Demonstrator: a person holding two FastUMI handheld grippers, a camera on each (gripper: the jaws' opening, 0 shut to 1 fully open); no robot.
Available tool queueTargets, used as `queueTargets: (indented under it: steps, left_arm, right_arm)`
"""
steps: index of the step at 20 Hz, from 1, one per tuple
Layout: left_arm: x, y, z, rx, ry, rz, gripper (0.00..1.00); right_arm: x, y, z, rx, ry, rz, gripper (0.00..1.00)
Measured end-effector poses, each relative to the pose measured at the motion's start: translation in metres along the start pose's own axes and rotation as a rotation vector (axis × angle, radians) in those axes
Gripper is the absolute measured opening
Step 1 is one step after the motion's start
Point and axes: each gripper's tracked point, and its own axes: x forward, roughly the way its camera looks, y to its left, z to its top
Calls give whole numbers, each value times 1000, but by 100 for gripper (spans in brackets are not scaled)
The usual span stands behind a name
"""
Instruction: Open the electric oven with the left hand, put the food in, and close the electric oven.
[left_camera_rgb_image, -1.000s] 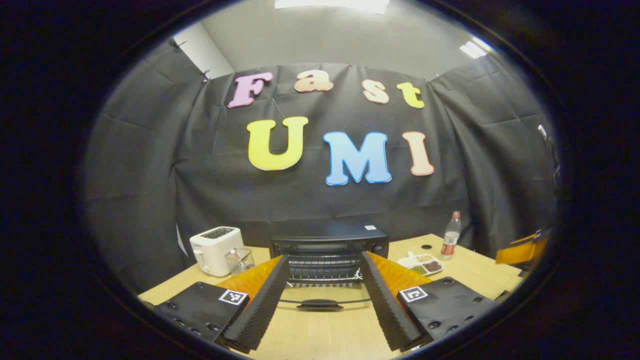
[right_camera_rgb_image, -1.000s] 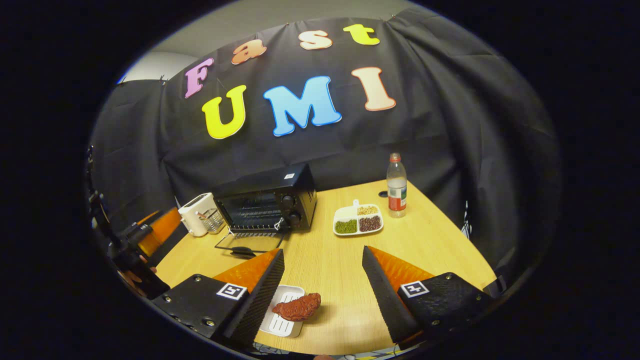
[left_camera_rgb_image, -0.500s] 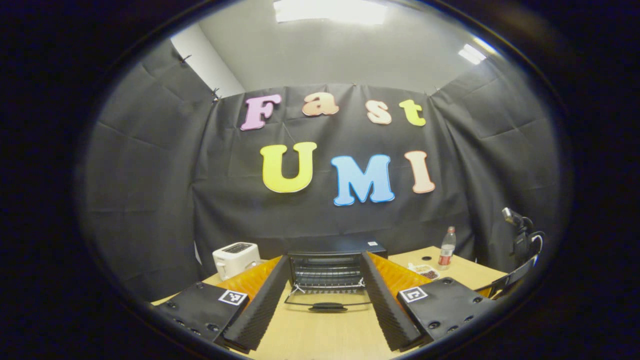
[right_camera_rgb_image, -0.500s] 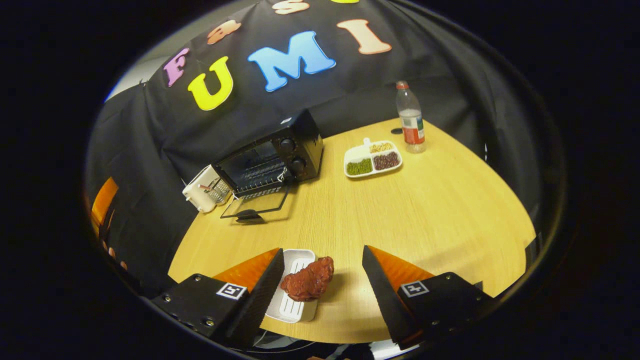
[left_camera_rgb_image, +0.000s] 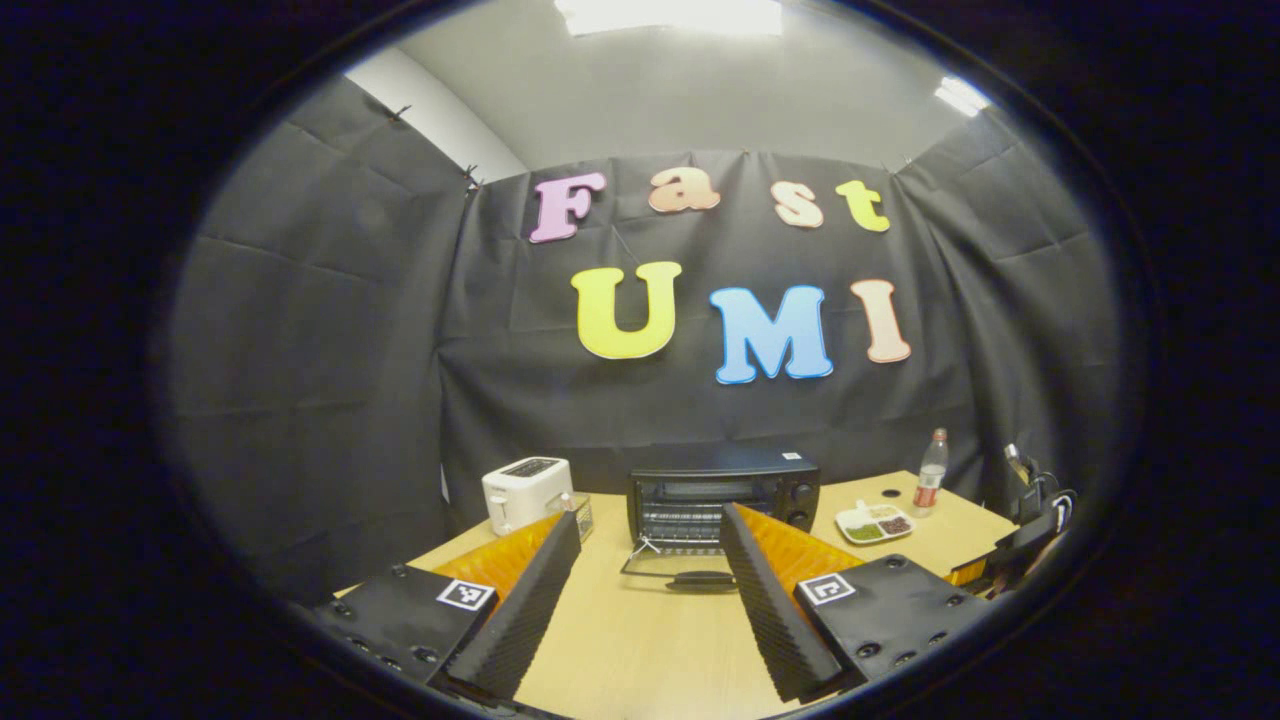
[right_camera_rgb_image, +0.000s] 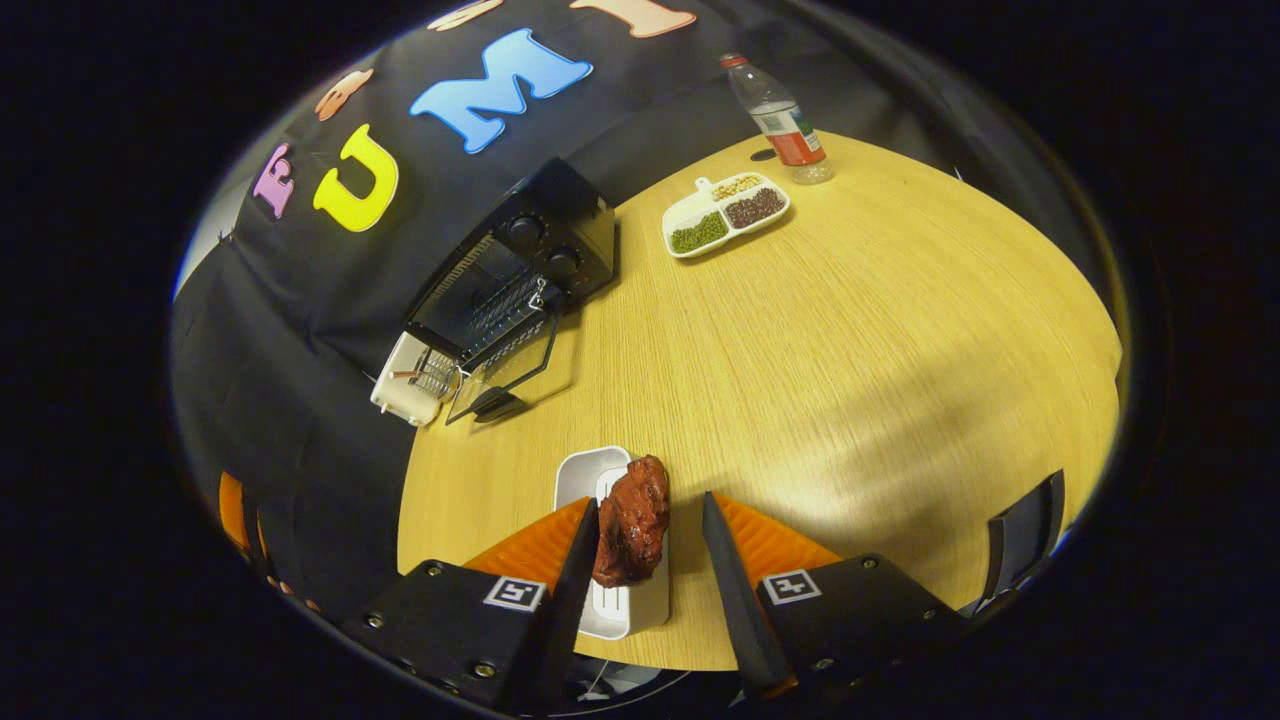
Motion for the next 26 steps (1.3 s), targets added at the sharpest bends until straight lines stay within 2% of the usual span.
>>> queueTargets:
  steps: [4, 5, 6, 7, 8, 10, 12, 18, 23, 24, 25, 26]
  left_arm:
    - [1, 2, 0, 19, 5, 17, 99]
    - [1, 3, 1, 22, 5, 21, 99]
    - [2, 1, 1, 25, 7, 23, 90]
    - [2, 2, 2, 28, 5, 25, 94]
    - [2, 0, 4, 30, 1, 25, 95]
    - [2, 3, 8, 42, -7, 36, 97]
    - [2, 4, 16, 40, -24, 43, 99]
    - [20, 1, 21, 15, -49, 19, 99]
    - [47, 8, 18, -20, -52, 3, 99]
    - [54, 13, 17, -25, -51, 4, 90]
    - [59, 17, 17, -34, -50, 5, 94]
    - [64, 21, 16, -48, -49, 1, 94]
  right_arm:
    - [8, 6, -9, 23, 39, 33, 64]
    - [8, 9, -1, 42, 12, 39, 55]
    - [5, 11, -4, 46, 34, 55, 30]
    - [4, 13, -4, 36, 43, 71, 30]
    - [-1, 21, -1, 69, 22, 104, 24]
    - [-6, 21, 12, 58, -49, 89, 9]
    - [-10, 27, 11, 10, -35, 98, 9]
    - [-28, 68, 37, 48, -75, 176, 9]
    - [-19, 111, 66, -18, -117, 206, 9]
    - [-14, 121, 70, -29, -123, 216, 9]
    - [-8, 130, 76, -41, -131, 221, 9]
    - [-2, 139, 81, -51, -141, 223, 9]
